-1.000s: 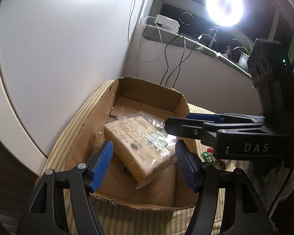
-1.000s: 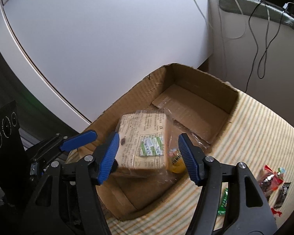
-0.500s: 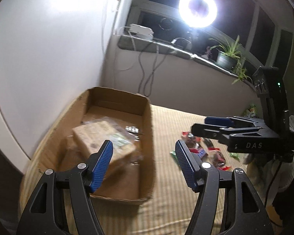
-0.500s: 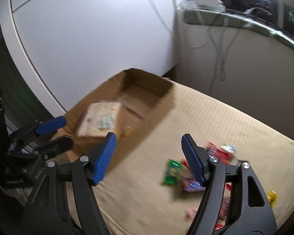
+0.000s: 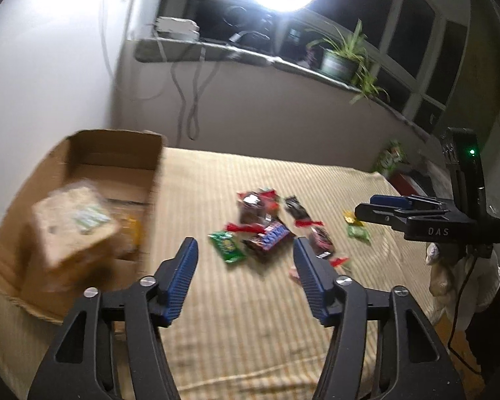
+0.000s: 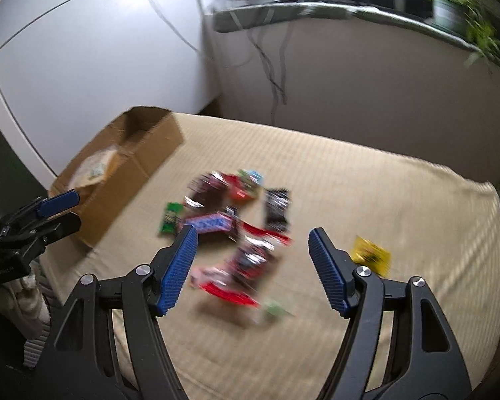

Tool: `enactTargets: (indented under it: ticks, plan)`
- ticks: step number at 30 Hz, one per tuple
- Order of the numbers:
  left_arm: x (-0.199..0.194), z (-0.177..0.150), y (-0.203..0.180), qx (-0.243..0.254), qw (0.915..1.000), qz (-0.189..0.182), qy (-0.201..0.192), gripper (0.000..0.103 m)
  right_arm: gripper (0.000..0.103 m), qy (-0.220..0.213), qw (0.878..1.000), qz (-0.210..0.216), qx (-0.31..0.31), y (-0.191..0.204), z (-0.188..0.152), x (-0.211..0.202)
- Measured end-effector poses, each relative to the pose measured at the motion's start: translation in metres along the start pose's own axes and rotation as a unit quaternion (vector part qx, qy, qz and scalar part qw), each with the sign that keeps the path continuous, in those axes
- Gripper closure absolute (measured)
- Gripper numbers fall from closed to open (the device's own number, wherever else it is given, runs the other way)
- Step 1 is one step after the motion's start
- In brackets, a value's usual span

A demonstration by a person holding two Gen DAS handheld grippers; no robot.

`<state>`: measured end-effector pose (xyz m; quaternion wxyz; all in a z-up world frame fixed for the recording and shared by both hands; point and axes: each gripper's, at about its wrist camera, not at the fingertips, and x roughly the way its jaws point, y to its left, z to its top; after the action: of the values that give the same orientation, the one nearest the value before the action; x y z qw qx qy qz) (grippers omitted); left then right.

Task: Organize snacks
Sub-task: 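Move both tools back over the remaining candies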

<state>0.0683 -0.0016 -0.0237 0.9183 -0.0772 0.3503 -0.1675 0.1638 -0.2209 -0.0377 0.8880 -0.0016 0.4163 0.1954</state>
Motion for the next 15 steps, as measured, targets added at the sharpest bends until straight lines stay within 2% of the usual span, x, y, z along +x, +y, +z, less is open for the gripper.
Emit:
enactTargets:
  ticks: [4,9,13,15]
  plan:
    - [0.013,-0.002,-0.017,0.013,0.9996,-0.020,0.018,0.054,0.031,0.012,1.000,-0.007,0.026,-0.025,-0.012,-0.001]
    - [0.031,-0.001,-0.038,0.025,0.9983,-0.038,0.037,0.054,0.032,0.021,0.999,-0.031,0.031,-0.043,-0.024,0.001]
    - [0.046,0.002,-0.052,0.036,0.9969,-0.047,0.051,0.054,0.045,0.038,0.998,-0.043,0.021,-0.049,-0.034,0.008]
    - [0.055,0.002,-0.058,0.040,0.9962,-0.051,0.058,0.054,0.050,0.044,0.998,-0.036,0.022,-0.050,-0.039,0.011]
